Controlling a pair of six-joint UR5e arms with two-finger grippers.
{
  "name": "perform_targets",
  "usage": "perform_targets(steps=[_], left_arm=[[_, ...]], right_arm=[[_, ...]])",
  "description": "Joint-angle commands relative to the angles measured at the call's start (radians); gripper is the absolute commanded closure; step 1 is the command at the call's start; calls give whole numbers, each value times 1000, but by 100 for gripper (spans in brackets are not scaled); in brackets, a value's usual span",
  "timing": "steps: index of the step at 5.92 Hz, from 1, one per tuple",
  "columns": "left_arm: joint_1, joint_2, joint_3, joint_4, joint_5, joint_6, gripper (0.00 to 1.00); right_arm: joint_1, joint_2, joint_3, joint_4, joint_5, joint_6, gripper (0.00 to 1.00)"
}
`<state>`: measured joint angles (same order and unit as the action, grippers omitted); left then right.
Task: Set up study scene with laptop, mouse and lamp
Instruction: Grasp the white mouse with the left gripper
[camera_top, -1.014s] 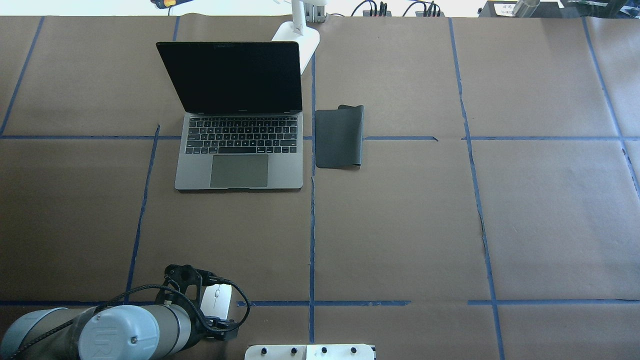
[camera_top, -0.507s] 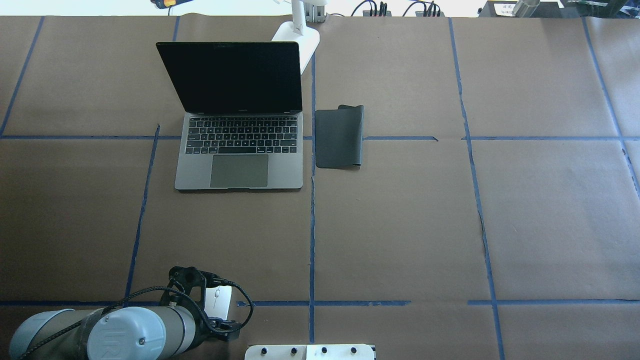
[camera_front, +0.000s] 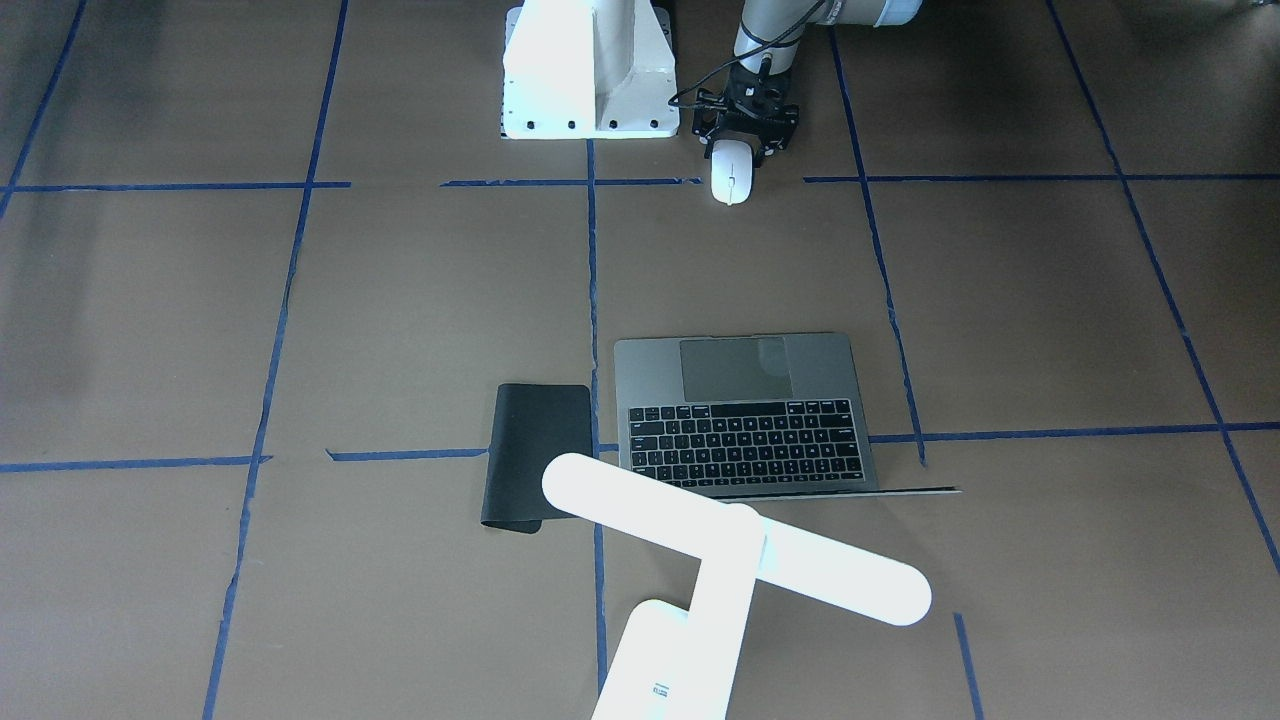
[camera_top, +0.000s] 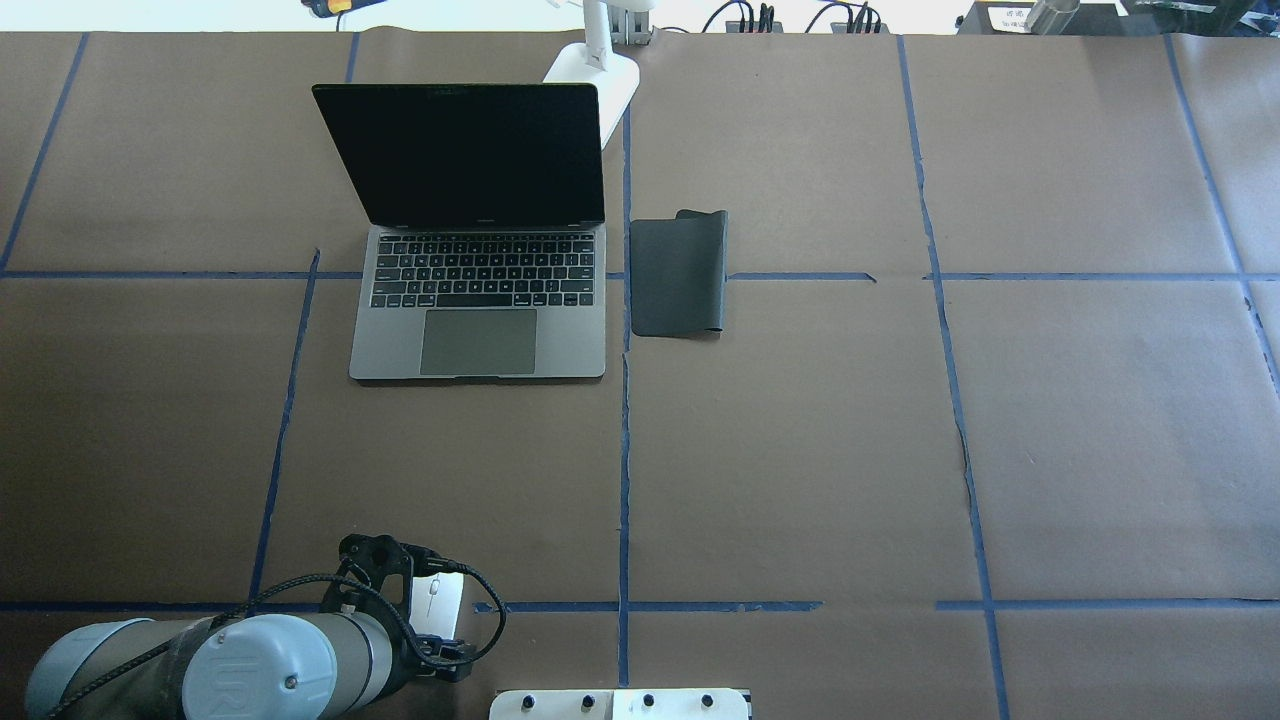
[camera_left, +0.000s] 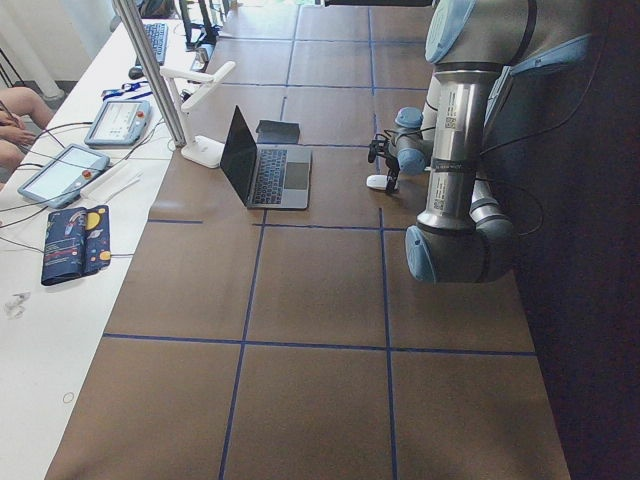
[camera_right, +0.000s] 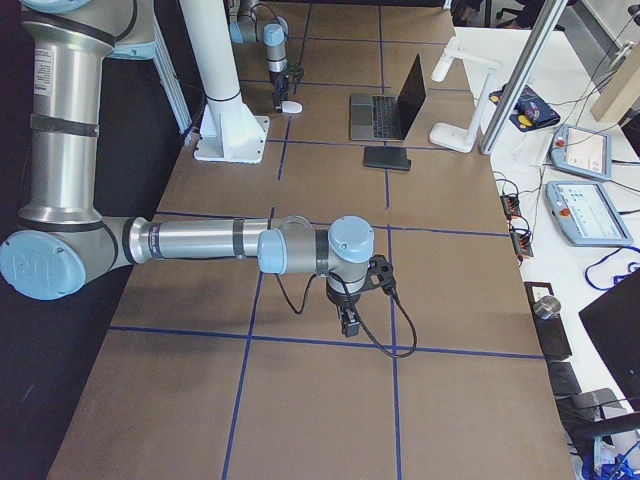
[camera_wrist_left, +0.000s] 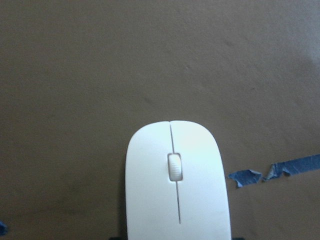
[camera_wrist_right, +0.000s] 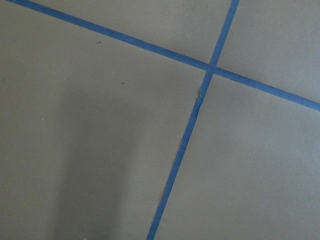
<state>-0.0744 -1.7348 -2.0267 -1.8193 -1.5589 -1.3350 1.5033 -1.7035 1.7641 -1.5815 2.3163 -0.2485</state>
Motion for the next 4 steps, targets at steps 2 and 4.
perform_targets(steps=[2,4], left_arm=[[-25,-3,-24,0,-1,2,95],[-117,-119,-11,6,-10,16,95]], right_arm=[[0,-1,2,0,2,2,0],[0,-1,0,0,0,5,0]])
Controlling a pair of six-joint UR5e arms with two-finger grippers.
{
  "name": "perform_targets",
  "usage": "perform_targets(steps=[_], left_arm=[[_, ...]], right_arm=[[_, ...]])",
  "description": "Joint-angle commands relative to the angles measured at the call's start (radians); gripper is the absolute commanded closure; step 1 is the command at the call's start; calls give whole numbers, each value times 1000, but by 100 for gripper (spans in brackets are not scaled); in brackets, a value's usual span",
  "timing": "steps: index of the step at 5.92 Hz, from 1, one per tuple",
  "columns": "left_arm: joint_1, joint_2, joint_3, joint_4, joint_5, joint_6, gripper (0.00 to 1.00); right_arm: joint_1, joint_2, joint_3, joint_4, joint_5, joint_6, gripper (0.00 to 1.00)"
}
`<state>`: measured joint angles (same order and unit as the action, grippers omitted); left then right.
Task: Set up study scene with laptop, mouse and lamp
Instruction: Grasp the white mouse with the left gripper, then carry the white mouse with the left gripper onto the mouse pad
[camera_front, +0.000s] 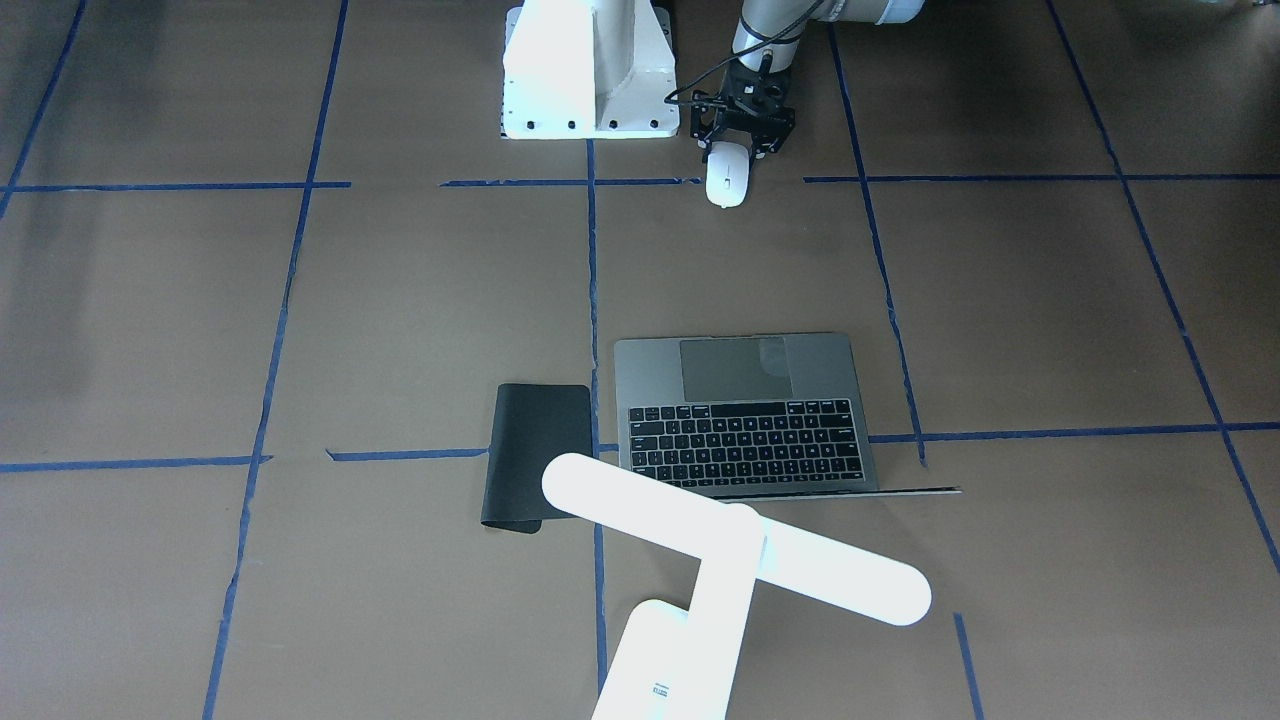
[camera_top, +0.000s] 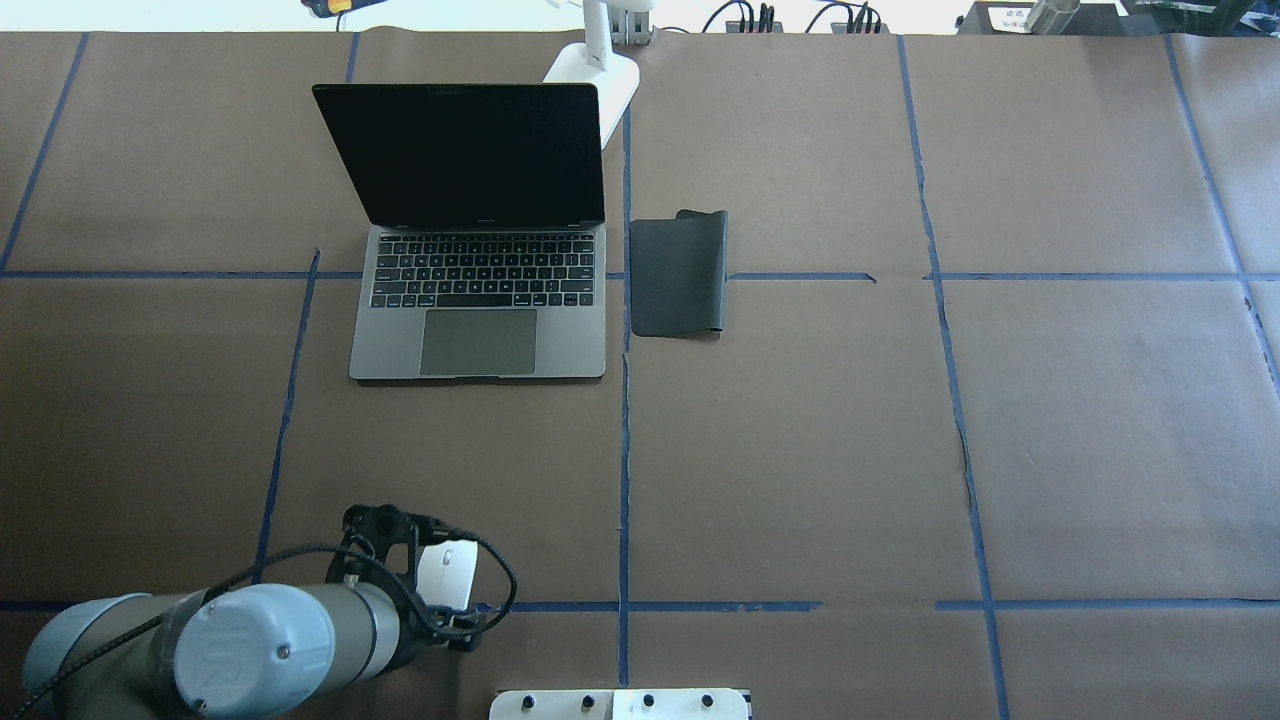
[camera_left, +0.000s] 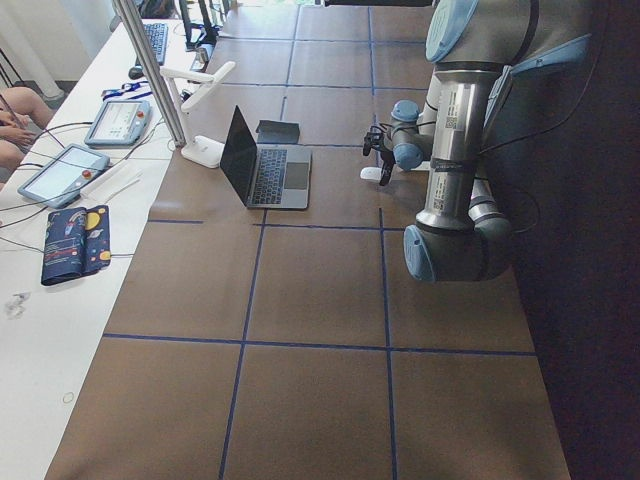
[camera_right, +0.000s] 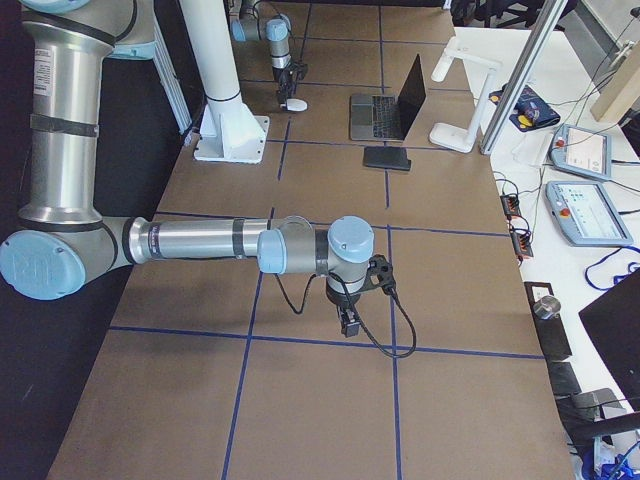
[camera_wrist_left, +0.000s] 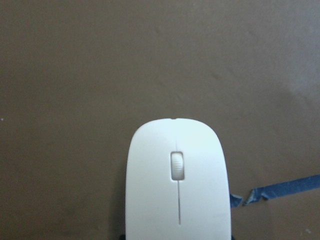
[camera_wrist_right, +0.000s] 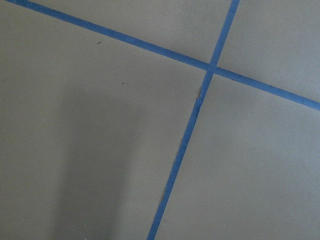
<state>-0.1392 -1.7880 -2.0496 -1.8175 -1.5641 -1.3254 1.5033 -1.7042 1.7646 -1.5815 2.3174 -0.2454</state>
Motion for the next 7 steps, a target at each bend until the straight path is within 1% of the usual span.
perform_targets(steps=[1,2,3,4,5,6,7], left_arm=[[-115,-179,91,4,-8,58,95],[-199,-336,258,-2,-34,70,96],[-299,-499,443,-5,-157,163,96],[-342,-583,562,-9,-196,178,97],[-388,-687,692,-9,-198,170,98],[-416,-814,861,-25,-200,166,98],[-425,-911,1089,-178,-200,164,98]], right_arm=[[0,-5,-1,0,-4,5,0],[0,-5,-1,0,-4,11,0],[0,-5,-1,0,-4,12,0],[0,-5,-1,0,-4,12,0],[0,-5,1,0,-3,12,0],[0,-5,3,0,-3,12,0],[0,-6,4,0,0,12,0]])
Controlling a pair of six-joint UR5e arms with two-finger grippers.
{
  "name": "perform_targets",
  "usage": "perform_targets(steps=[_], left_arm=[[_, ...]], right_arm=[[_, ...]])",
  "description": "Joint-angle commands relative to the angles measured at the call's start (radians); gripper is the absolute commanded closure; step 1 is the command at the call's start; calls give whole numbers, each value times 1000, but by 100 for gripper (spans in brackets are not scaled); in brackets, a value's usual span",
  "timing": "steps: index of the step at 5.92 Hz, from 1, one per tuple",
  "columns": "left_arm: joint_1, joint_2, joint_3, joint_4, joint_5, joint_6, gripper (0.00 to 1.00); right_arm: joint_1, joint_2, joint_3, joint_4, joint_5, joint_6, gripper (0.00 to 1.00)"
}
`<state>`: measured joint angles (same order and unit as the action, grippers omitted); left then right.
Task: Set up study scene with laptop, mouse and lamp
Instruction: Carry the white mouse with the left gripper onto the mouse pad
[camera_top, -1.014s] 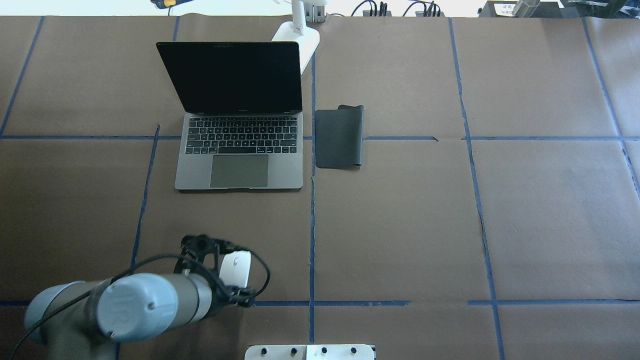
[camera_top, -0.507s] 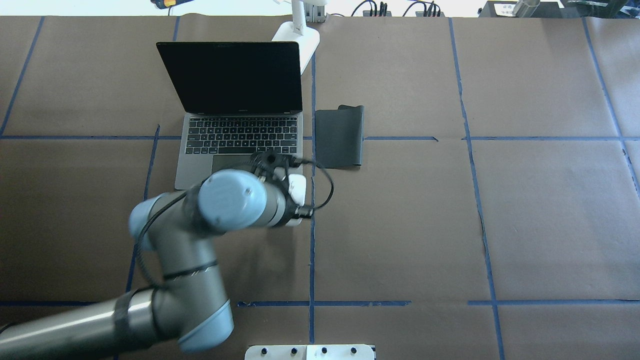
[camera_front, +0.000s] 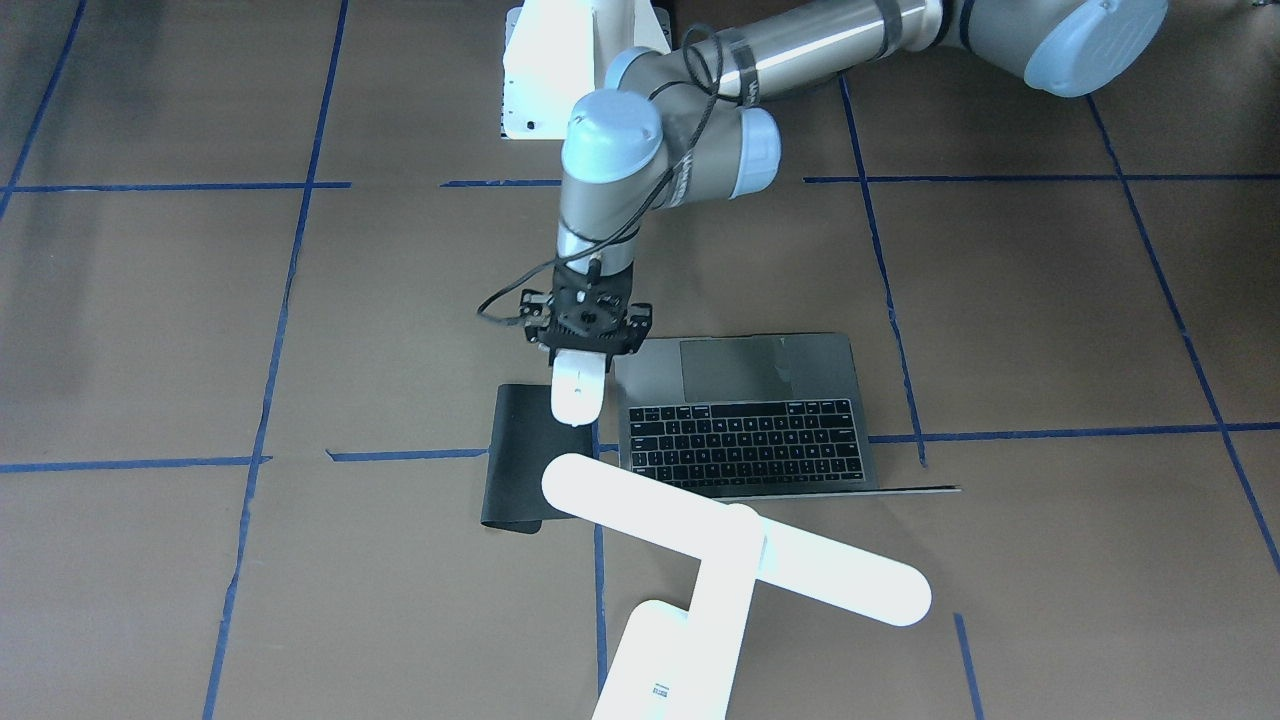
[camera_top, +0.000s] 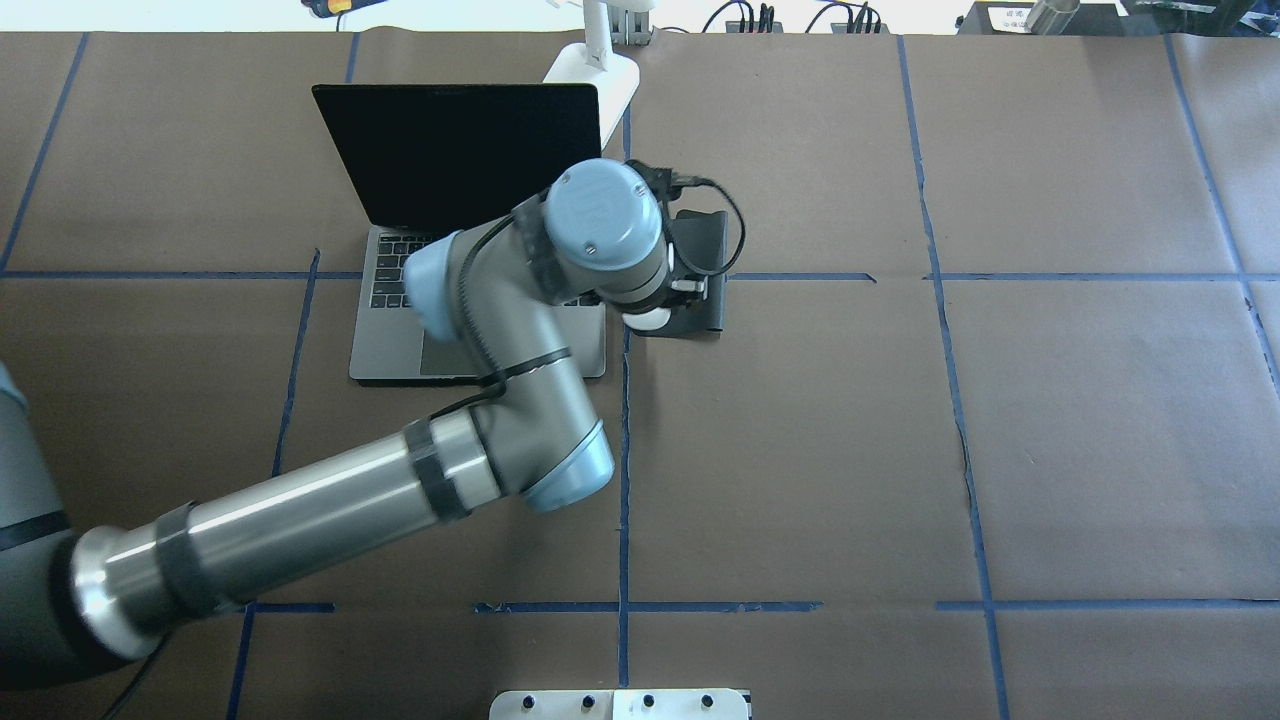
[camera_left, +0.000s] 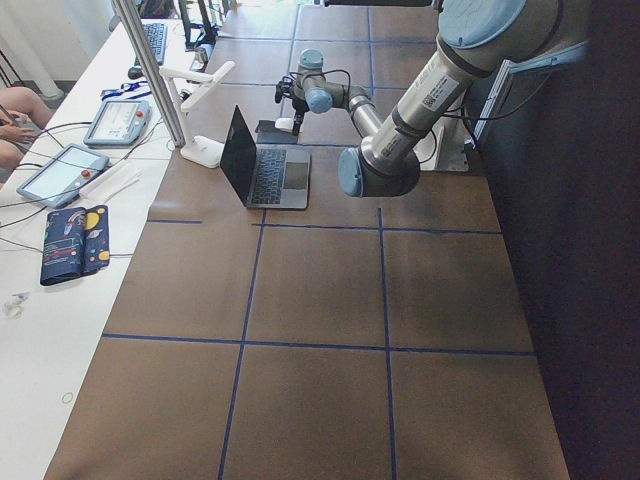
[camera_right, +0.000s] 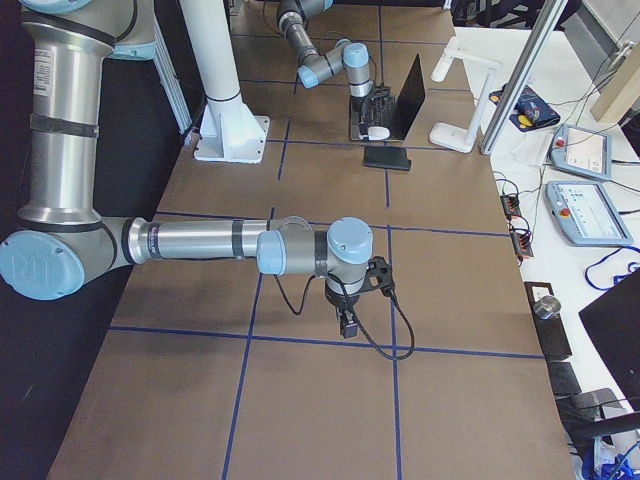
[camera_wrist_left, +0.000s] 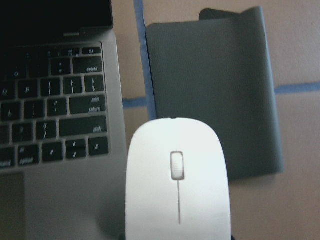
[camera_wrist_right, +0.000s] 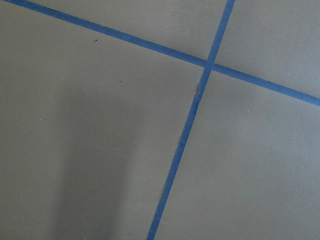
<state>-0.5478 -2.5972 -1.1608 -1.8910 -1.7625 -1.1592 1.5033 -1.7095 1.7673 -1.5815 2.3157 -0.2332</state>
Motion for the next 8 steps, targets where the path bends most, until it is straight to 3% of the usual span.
perform_targets(steps=[1,2,3,5,6,7,8], left_arm=[[-18,-157,333,-185,0,-35,98],[-18,-162,337,-186,-2,-37,95],[-18,-162,336,-188,-32,-33,1],[-46,-178,319,-188,-121,-42,0],[-55,-161,243,-163,-176,-48,0],[-57,-96,127,-95,-231,-48,0],[-57,55,-105,-15,-233,-43,0]], right_arm=[[0,1,0,0,2,0,0],[0,1,4,0,2,0,0],[0,1,3,0,2,-1,0],[0,1,4,0,2,0,0],[0,1,4,0,1,0,0],[0,1,3,0,1,0,0],[0,1,0,0,1,2,0]])
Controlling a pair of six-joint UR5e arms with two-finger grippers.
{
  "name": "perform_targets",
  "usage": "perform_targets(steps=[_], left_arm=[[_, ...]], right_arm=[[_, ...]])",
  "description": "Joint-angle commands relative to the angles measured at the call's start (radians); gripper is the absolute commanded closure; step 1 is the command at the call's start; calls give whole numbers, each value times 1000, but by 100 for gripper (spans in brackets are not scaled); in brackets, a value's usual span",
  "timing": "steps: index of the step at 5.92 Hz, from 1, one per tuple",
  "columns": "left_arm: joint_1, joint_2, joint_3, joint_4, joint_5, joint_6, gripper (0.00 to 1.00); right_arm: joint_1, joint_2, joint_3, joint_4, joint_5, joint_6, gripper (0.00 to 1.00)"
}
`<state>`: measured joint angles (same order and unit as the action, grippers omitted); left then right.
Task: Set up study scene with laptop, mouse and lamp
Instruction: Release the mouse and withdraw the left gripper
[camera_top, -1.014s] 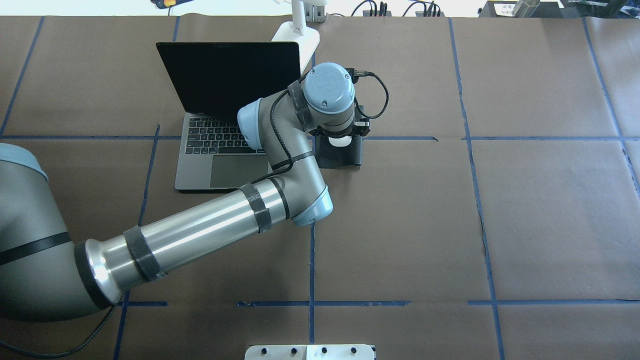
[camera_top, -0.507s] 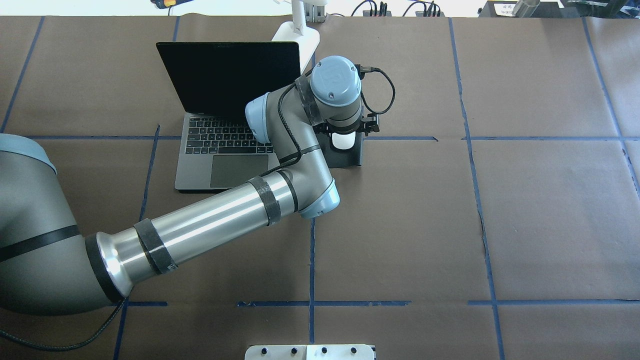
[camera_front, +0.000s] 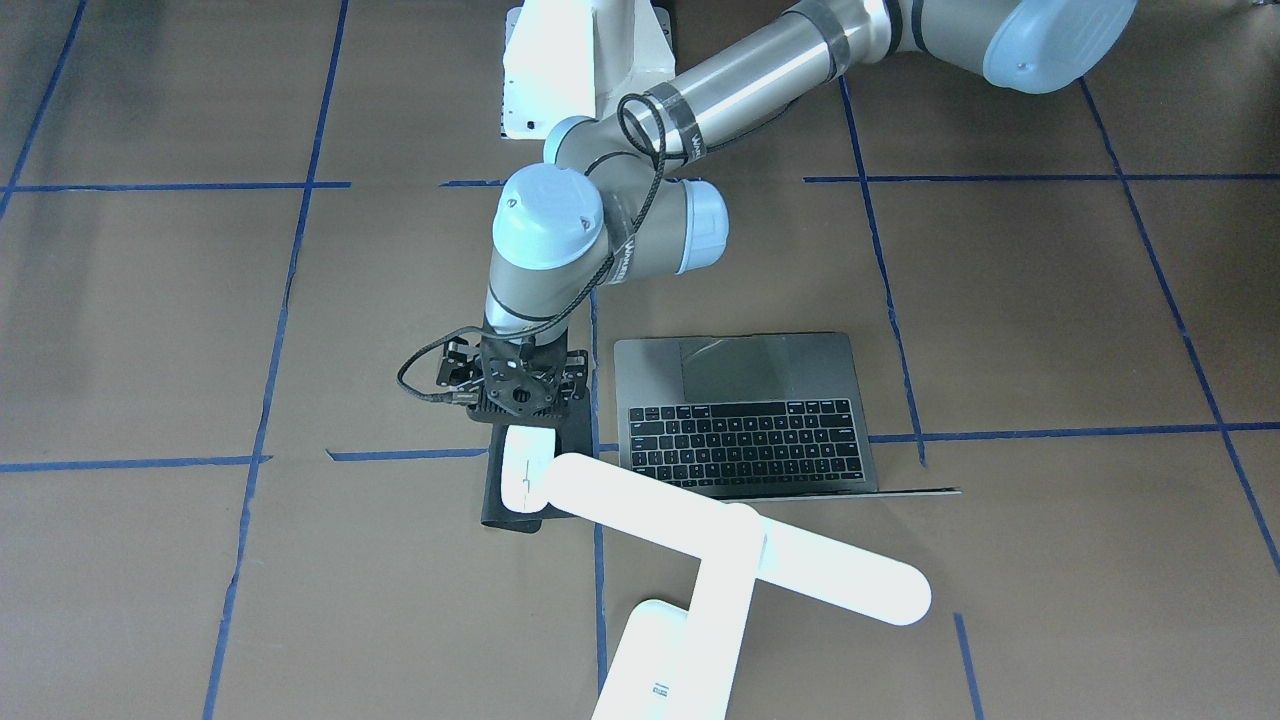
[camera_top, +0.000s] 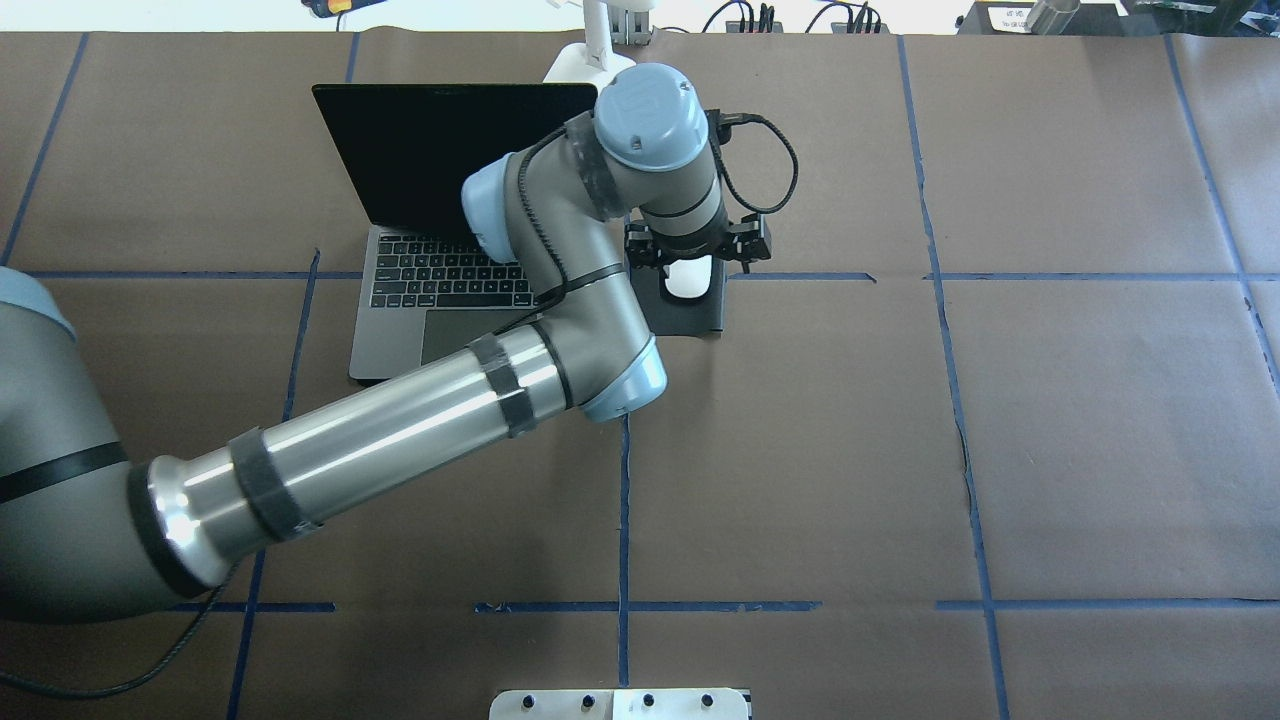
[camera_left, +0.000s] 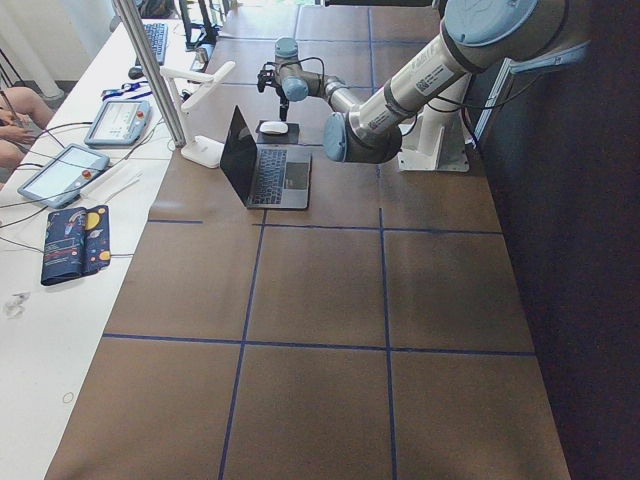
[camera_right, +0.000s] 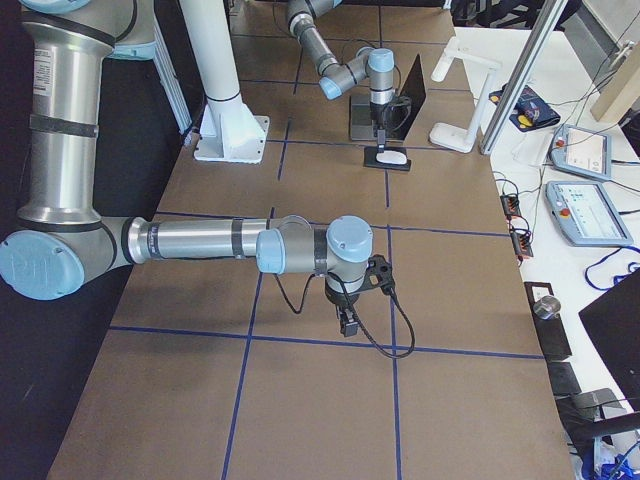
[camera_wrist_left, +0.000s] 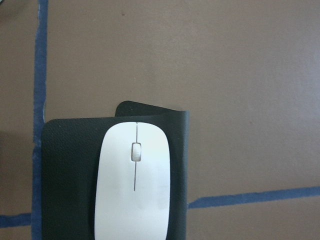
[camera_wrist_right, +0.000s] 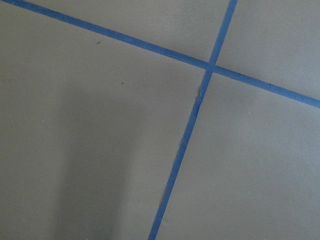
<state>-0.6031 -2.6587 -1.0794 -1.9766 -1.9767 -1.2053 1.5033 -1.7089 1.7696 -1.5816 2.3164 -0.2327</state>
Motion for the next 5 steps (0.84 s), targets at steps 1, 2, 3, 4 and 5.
perform_targets(steps=[1,2,3,4,5], left_arm=[[-1,272,-446,225,-22,15,0],[-4,402,-667,357,-21,76,0],[-38,527,-827,451,-21,202,0],[-106,663,-959,549,-21,422,0],[-232,775,-1008,632,-30,645,0]], right_arm=[[0,-2,-5,0,0,1,0],[0,-3,-5,0,0,3,0],[0,-11,-4,0,1,24,0],[8,-24,-5,-1,18,73,0],[18,-37,2,0,32,169,0]])
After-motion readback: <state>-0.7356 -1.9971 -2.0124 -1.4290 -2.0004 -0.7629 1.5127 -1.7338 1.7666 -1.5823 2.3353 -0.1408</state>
